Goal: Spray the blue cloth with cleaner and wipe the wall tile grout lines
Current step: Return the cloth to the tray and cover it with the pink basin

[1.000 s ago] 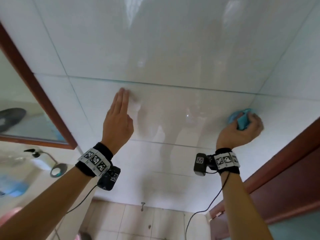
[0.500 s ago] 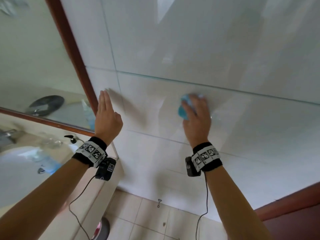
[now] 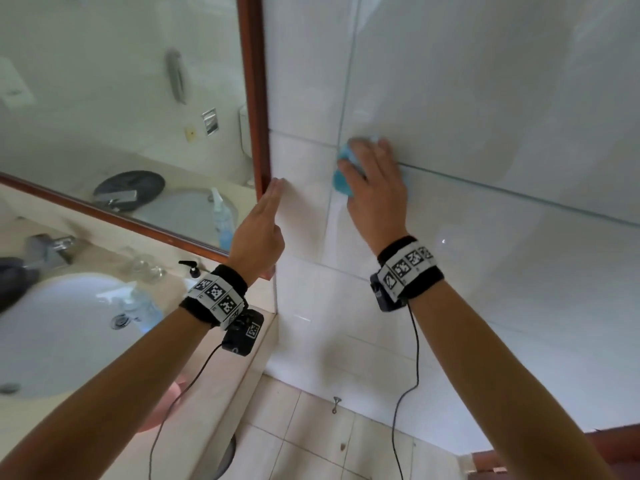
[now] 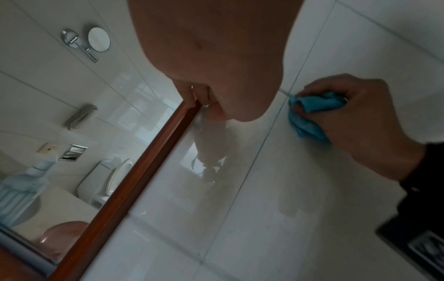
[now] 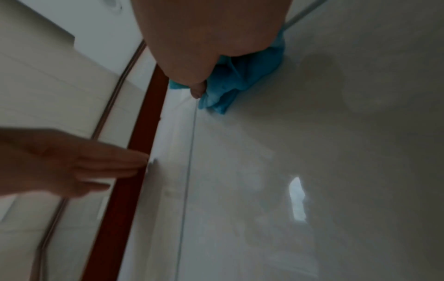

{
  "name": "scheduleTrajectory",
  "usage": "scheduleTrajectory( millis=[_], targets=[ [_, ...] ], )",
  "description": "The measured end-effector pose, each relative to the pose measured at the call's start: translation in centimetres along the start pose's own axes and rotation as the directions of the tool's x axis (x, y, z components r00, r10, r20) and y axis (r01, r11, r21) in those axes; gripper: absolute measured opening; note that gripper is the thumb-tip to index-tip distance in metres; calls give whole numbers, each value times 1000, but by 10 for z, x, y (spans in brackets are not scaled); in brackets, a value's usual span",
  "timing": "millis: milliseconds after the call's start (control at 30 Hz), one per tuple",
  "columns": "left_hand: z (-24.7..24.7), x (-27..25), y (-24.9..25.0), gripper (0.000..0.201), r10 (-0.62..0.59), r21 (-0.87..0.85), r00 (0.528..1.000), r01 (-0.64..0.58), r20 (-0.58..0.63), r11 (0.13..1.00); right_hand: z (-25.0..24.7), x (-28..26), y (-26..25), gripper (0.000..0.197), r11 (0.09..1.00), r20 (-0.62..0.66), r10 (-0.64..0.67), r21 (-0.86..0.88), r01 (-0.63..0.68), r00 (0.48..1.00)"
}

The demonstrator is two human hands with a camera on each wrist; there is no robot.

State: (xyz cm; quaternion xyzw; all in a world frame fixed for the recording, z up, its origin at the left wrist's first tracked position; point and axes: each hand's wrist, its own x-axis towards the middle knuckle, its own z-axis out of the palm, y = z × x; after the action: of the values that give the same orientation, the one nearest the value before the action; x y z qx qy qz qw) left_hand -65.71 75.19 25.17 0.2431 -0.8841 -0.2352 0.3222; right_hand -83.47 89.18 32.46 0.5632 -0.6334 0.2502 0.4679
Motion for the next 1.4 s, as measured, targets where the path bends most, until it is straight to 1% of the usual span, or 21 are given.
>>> scheduleTrajectory(
  millis=[100,200,300,400,433,500,600,700,767,833,867,900,933,967,1000,1033,1067,1100,1133,1300,1400],
  targets=[
    [-3,1,-12,74,25,-36,1000,-24,19,999,16,12,-14,30,999,30,-43,-25,44,999],
    [-3,3,-20,77,58,-47,997,-56,54,997,42,-29,-28,26,987,168,-141,-50,151,976],
    [1,3,-26,84,98,-52,990,-93,100,994,65,-87,-41,19,969,320,-218,-39,243,922],
    [5,2,-27,92,73,-35,986,-68,150,997,82,-137,-49,19,932,450,-326,5,362,832],
    [7,2,-26,94,61,-26,985,-58,161,998,86,-149,-51,17,918,460,-357,14,396,813],
    [10,3,-27,95,43,-14,983,-41,180,999,93,-166,-55,15,910,437,-390,46,413,811],
    [13,5,-28,97,23,3,982,-24,189,1000,100,-174,-65,19,944,380,-328,103,313,865],
    [14,5,-25,99,25,13,980,-28,195,1000,98,-173,-76,30,971,401,-186,217,104,897],
    [9,3,-23,98,40,5,977,-42,210,999,92,-168,-86,36,949,418,-36,299,-100,908],
    [0,-3,-22,90,61,-10,973,-60,221,998,87,-162,-99,45,835,432,196,398,-381,880],
    [-4,-10,-22,82,62,-24,974,-58,219,998,83,-157,-110,45,724,439,329,451,-522,836],
    [-9,-20,-23,74,49,-38,978,-42,205,998,81,-154,-121,39,578,441,472,498,-646,763],
    [-14,-32,-25,67,6,-51,983,3,185,999,80,-150,-131,31,399,449,608,540,-741,655],
    [-19,-46,-31,63,-59,-58,985,69,165,996,79,-147,-140,22,179,495,715,552,-814,494],
    [-24,-62,-37,60,-137,-57,979,147,154,987,76,-143,-149,17,-45,571,760,522,-852,310],
    [-28,-78,-46,58,-220,-48,962,230,159,972,74,-140,-157,16,-225,642,750,471,-853,157],
    [-33,-94,-55,56,-295,-44,939,307,177,951,72,-138,-164,14,-335,693,719,422,-842,61],
    [-37,-110,-66,54,-354,-50,913,371,203,927,68,-134,-174,13,-395,729,684,392,-831,18],
    [-43,-126,-75,52,-399,-60,886,423,236,904,65,-130,-183,13,-424,757,653,376,-824,9],
    [-82,-199,-107,58,-557,-172,721,662,411,730,64,-111,-247,14,-549,880,474,310,-776,17],
    [-110,-236,-127,66,-608,-270,678,729,414,629,69,-104,-298,12,-632,927,371,216,-744,-46]
  ],
)
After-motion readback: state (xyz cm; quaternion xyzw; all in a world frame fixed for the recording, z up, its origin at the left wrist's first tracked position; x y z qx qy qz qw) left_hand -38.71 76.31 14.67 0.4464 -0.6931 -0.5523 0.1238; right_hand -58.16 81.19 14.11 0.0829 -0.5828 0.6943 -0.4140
